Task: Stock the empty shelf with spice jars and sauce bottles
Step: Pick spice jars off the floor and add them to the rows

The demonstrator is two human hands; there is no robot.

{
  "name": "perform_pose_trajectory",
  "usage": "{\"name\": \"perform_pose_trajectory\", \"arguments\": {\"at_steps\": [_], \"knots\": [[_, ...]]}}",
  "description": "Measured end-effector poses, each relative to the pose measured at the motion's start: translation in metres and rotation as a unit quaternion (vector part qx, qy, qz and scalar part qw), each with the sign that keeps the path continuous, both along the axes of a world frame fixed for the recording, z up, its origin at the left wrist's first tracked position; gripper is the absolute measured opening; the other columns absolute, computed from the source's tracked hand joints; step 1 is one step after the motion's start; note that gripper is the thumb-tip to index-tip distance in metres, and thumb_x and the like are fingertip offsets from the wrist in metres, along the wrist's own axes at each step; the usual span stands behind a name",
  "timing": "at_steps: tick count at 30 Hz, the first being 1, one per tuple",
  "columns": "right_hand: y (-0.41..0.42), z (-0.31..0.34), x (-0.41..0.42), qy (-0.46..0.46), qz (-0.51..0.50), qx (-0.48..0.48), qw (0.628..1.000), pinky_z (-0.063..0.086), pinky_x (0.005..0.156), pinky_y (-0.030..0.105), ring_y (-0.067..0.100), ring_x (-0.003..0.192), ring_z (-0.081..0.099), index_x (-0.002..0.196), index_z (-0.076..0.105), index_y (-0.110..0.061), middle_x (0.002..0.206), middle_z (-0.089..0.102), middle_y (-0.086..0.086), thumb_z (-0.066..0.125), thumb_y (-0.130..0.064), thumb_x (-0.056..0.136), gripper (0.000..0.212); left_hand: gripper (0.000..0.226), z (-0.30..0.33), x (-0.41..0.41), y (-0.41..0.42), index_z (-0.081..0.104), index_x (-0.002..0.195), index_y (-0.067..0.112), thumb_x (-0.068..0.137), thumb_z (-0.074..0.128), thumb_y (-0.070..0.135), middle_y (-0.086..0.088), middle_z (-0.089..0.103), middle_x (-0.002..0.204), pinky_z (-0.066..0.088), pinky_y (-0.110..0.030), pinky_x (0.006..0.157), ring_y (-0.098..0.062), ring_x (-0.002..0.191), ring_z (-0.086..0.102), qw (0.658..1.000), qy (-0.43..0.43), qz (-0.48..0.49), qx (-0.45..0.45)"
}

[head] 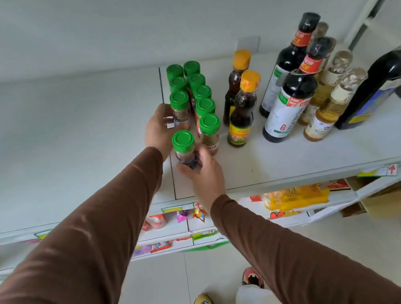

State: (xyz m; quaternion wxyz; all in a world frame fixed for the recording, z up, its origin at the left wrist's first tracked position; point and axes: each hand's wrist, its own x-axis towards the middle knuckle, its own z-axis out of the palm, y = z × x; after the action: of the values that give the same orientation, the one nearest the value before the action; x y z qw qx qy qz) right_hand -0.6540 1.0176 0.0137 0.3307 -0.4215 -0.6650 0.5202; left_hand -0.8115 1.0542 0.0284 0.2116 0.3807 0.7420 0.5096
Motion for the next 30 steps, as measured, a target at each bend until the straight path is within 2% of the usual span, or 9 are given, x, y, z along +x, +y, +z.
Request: {"name": "perform_pose_trajectory", "arguments": {"at_steps": [3,9,13,15,18,21,23,26,30], "knots": [[0.002,0.0,-0.003,-0.009,-0.01,0.013,1.0,0.048,0.087,0.022,0.012,0.102,0.064,0.126,0.058,-0.021,0.113,0.072,-0.002,0.076,-0.017,0.082,0.048,0.044,0.001,-0.001,0.006,0.062,0.107,0.016,0.071,0.086,0.017,0.001,0.071,0.103,0.055,-0.03,0.077,-0.017,0.092,0.066,1.0,0.001,-0.005,0.0],[0.006,0.002,-0.012,-0.008,-0.03,0.018,0.999,0.052,0.091,0.03,0.022,0.105,0.066,0.125,0.059,-0.015,0.115,0.072,0.004,0.077,-0.014,0.082,0.047,0.045,0.001,-0.004,-0.005,0.057,0.115,0.013,0.077,0.076,-0.002,0.001,0.064,0.108,0.058,-0.035,0.083,-0.017,0.095,0.062,1.0,0.012,-0.007,0.0],[0.005,0.001,-0.012,-0.003,-0.043,0.019,0.999,0.053,0.096,0.031,0.019,0.111,0.067,0.13,0.06,-0.016,0.12,0.071,0.003,0.076,-0.015,0.084,0.049,0.043,0.005,-0.003,-0.037,0.056,0.126,0.007,0.086,0.071,-0.002,-0.005,0.062,0.12,0.057,-0.024,0.086,-0.019,0.102,0.064,0.999,-0.037,0.017,0.01],[0.004,-0.002,-0.007,0.007,-0.035,0.002,0.999,0.049,0.105,0.033,0.016,0.118,0.064,0.136,0.058,-0.016,0.128,0.068,0.002,0.075,-0.013,0.086,0.052,0.039,0.006,0.004,-0.058,0.057,0.129,0.008,0.091,0.066,0.0,-0.009,0.063,0.124,0.057,-0.029,0.092,-0.018,0.101,0.064,0.998,-0.061,0.02,0.0],[-0.001,-0.006,0.006,0.017,-0.024,-0.025,0.999,0.042,0.114,0.034,0.014,0.132,0.055,0.144,0.051,-0.014,0.143,0.058,0.0,0.068,-0.01,0.092,0.056,0.038,0.005,0.019,-0.089,0.058,0.133,0.009,0.097,0.057,-0.001,-0.012,0.064,0.127,0.053,-0.045,0.101,-0.028,0.105,0.064,0.994,-0.104,0.009,-0.017],[-0.008,-0.008,0.018,0.035,-0.022,-0.057,0.997,0.041,0.114,0.03,0.008,0.132,0.052,0.147,0.048,-0.015,0.14,0.053,-0.009,0.061,-0.005,0.096,0.053,0.042,0.005,0.037,-0.109,0.055,0.139,0.007,0.1,0.05,-0.004,-0.012,0.061,0.135,0.051,-0.043,0.105,-0.032,0.118,0.063,0.99,-0.141,-0.001,-0.019],[-0.012,-0.008,0.02,0.042,-0.023,-0.064,0.997,0.041,0.114,0.029,0.009,0.131,0.053,0.146,0.049,-0.014,0.136,0.054,-0.01,0.057,-0.005,0.098,0.05,0.041,0.004,0.048,-0.115,0.05,0.145,0.006,0.104,0.048,0.003,-0.01,0.058,0.14,0.05,-0.038,0.106,-0.027,0.12,0.061,0.985,-0.173,-0.006,-0.013],[-0.017,-0.005,0.015,0.047,-0.017,-0.082,0.995,0.04,0.115,0.029,0.012,0.133,0.054,0.146,0.05,-0.012,0.145,0.056,-0.001,0.052,-0.01,0.101,0.045,0.044,0.002,0.06,-0.115,0.045,0.15,0.008,0.108,0.044,0.02,-0.008,0.059,0.14,0.048,-0.033,0.107,-0.02,0.124,0.059,0.976,-0.213,-0.029,-0.018],[-0.018,0.0,0.001,0.052,-0.017,-0.102,0.993,0.038,0.116,0.03,0.015,0.135,0.052,0.148,0.047,-0.009,0.148,0.054,0.005,0.049,-0.015,0.104,0.044,0.047,0.002,0.063,-0.107,0.053,0.145,0.012,0.108,0.04,0.038,0.0,0.064,0.132,0.048,-0.031,0.107,-0.018,0.124,0.061,0.969,-0.244,-0.036,-0.015]]}}
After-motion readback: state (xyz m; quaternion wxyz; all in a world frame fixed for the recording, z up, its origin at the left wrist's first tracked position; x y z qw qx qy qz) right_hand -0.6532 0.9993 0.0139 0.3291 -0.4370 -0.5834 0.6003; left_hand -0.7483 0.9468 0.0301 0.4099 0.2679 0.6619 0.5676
